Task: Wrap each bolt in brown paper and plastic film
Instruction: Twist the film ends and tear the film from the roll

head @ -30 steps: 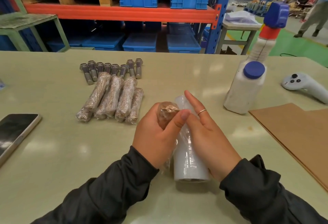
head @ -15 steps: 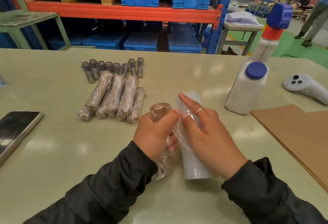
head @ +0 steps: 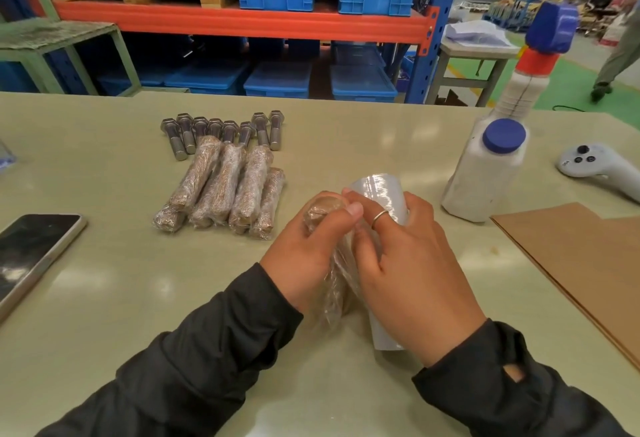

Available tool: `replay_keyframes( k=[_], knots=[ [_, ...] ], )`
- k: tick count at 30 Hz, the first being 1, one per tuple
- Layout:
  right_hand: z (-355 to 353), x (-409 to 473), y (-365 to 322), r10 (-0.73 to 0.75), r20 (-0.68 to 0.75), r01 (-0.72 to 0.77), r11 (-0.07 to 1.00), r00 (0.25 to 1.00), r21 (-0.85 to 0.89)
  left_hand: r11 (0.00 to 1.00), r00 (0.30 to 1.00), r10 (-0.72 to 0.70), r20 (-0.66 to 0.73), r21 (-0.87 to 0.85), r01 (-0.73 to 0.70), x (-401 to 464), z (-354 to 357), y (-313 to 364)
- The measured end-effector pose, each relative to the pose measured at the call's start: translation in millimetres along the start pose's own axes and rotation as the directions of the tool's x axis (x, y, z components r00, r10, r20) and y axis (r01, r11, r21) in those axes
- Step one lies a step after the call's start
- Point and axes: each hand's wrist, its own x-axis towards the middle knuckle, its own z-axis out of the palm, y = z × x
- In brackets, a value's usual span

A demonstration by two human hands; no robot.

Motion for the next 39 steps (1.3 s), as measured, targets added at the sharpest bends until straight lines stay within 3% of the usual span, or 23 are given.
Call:
replay_keyframes(
  k=[7,10,16,19,24,29,34,39],
  knots=[
    [4,5,4,0.062,0.058,-0.061,0.998,0.996,-0.027,0.993,0.95,-0.113,-0.291,-0.061,0.1,-3,0,-4],
    [5,6,6,0.09,0.08,-0.093,0.995,0.993,0.036,0.994,0.936,-0.098,-0.339,0.016,0.11,-7,2,-5],
    [3,3,3,0.086,0.063,-0.089,0.995,0.994,0.048,0.996,0.957,-0.068,-0.281,0.039,0.083,-14,17,-8],
    [3,2,2,0.074,0.068,-0.079,0.994,0.995,0.072,0.996,0.951,-0.077,-0.3,-0.061,0.062,-12,16,-8],
    [-3,15,17,0.151,0.13,-0.185,0.928,0.98,0.322,0.977,0.935,-0.156,-0.317,-0.192,0.098,-8,11,-1],
    [-13,22,21,0.049,-0.015,-0.043,0.96,0.999,0.275,0.966,0.952,-0.187,-0.242,-0.223,0.133,-8,13,8],
    [-9,15,16,0.053,0.037,-0.058,0.989,0.998,0.135,0.957,0.955,-0.211,-0.208,-0.244,0.158,-12,10,7],
    [-4,10,8,0.072,-0.043,-0.074,0.997,0.996,-0.029,0.968,0.97,-0.12,-0.211,-0.24,0.068,-12,13,-2]
  ],
)
